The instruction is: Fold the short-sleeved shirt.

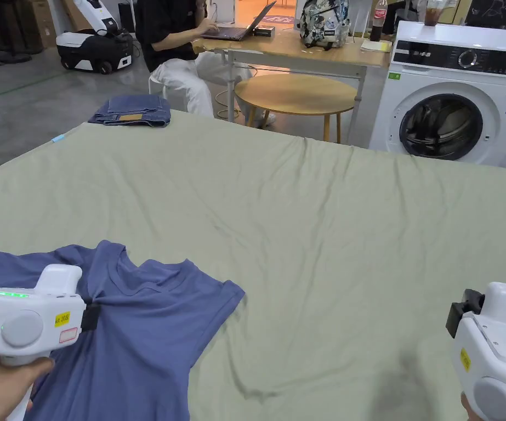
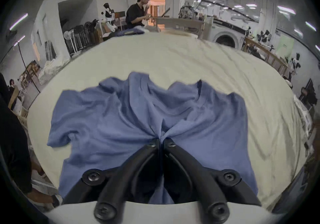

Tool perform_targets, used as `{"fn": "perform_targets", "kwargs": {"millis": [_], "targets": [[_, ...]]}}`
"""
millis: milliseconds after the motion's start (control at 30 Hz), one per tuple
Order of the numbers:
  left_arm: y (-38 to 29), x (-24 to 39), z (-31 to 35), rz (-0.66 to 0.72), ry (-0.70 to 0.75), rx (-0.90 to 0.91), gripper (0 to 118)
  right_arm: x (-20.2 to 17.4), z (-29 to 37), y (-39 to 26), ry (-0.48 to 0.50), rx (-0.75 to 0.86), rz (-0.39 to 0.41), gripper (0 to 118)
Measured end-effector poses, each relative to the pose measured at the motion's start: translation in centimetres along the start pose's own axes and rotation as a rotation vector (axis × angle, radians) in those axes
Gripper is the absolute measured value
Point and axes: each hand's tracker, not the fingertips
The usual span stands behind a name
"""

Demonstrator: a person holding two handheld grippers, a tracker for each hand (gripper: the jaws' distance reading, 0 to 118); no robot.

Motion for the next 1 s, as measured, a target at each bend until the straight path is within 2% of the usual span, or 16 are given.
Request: {"fn": "perform_targets", "kwargs": {"millis": [233,467,700,1000], "targets": [[2.9,0.9,2.7,0.007,-0.016,0.142,0,1.0,0.4,0.8,-0.008,0.023,-0.022,0],[9.4,3.5,6.4,-0.016,-0.090,0.305,0,2.9,1.4,2.6,-0.034,0.071,-0.033,0],[15.8,10.5,10.2,-0.103,-0.202,0.439,0,4.7,3.1,3.7,-0.062,0.111,-0.048,0],[21.1,24.7,11.7,-0.228,-0.419,0.489,0,7.6,5.5,4.2,-0.111,0.143,-0.072,0]]}}
